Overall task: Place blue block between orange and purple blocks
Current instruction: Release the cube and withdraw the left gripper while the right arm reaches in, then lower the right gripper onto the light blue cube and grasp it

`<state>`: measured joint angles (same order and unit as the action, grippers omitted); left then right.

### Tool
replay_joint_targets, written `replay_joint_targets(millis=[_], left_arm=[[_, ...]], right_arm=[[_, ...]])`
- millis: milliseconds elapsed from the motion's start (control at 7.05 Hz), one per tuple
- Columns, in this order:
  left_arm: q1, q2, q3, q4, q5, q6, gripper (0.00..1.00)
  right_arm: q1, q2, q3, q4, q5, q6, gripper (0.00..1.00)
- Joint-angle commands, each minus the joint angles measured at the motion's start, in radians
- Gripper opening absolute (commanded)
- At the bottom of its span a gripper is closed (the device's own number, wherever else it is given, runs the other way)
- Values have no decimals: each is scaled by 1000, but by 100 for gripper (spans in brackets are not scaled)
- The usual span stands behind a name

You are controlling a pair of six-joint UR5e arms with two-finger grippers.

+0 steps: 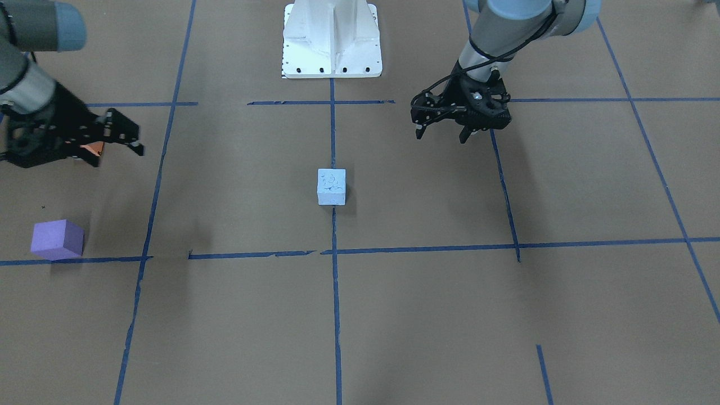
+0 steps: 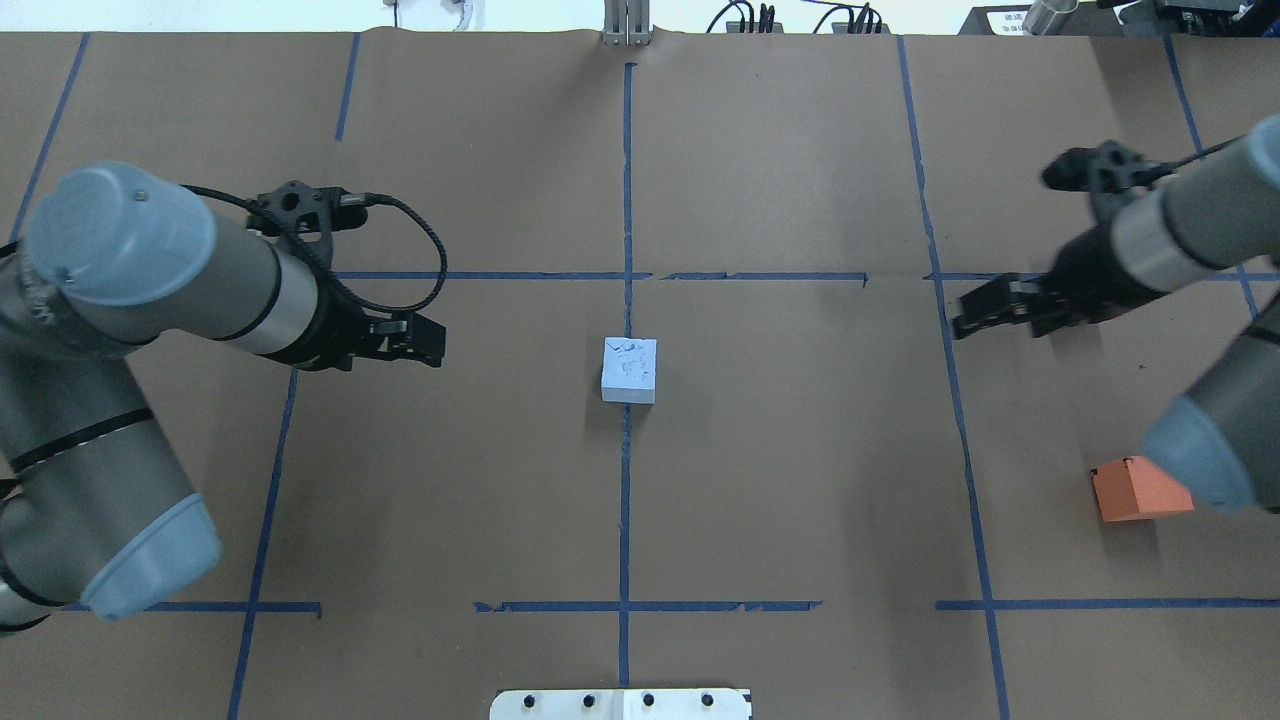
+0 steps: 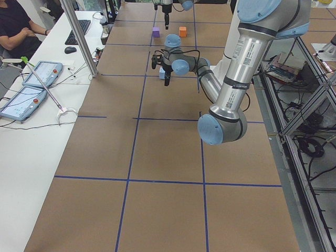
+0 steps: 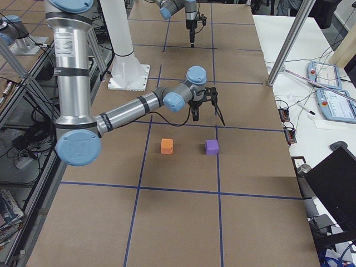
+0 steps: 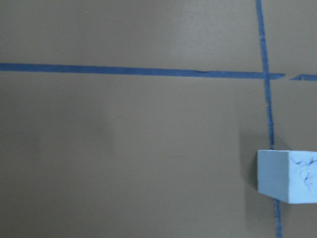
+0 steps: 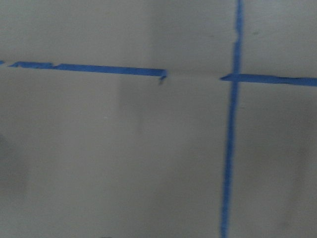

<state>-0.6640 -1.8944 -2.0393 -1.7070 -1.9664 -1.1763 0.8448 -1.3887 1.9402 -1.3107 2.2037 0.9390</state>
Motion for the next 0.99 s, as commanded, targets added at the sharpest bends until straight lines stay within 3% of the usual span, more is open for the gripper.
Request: replay_joint_targets(millis=[0, 426, 851], left_arm=[[-31, 83, -52, 0, -2, 12, 100], [-51, 113, -55, 1, 1, 58, 100], [-51, 120, -58, 1, 1, 58, 100]], right_arm=[[-206, 345, -99, -210, -163, 247, 100], [-308, 612, -338, -214, -368, 302, 98], [-340, 686, -504, -147, -410, 371, 98]])
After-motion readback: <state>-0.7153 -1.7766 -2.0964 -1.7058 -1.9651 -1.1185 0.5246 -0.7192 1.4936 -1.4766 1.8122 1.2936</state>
